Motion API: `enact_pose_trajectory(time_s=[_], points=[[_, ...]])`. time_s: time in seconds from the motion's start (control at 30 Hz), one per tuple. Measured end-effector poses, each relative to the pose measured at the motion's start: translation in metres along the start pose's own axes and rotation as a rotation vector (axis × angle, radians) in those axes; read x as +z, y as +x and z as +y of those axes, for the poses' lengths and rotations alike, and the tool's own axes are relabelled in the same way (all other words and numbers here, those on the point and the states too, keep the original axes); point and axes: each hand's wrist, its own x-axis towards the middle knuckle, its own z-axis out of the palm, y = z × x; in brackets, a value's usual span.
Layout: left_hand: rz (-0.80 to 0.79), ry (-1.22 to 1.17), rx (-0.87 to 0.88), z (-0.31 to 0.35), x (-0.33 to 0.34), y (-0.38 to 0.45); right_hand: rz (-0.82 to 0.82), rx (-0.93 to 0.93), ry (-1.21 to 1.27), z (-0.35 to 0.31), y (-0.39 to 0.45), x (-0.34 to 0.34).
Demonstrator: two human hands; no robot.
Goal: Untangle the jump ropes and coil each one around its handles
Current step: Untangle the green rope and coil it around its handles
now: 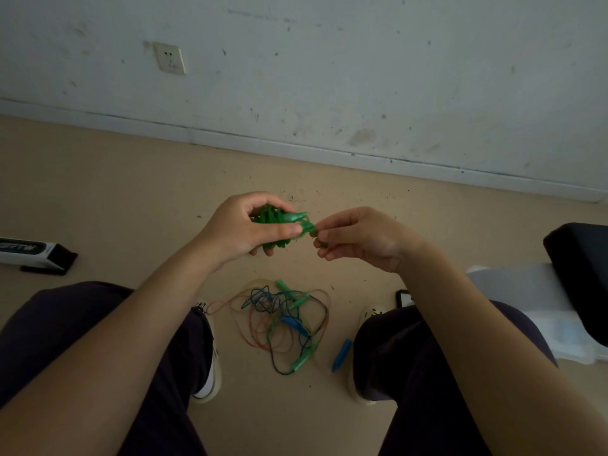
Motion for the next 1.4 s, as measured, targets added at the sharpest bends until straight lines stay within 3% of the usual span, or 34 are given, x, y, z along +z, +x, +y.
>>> enact_pose_trajectory(time_s=[0.23,0.87,1.13,1.4], points=[[-0.043,-0.004,0.015,0.000,0.001,0.000,-0.014,0.020,0.034,0.001,0.002,-0.001],[-0.169,0.021,0.097,-0.007,0.003,0.000,-0.052,0.087,-0.186,-0.001,-0.003,-0.005],[-0.226,-0.056,0.107,-0.006,0.007,-0.001,-0.005,0.076,0.008,0.003,0.002,-0.002],[-0.202,-0.074,0.113,-0.005,0.008,-0.001,-0.060,0.085,0.072,0.006,0.004,0.003]])
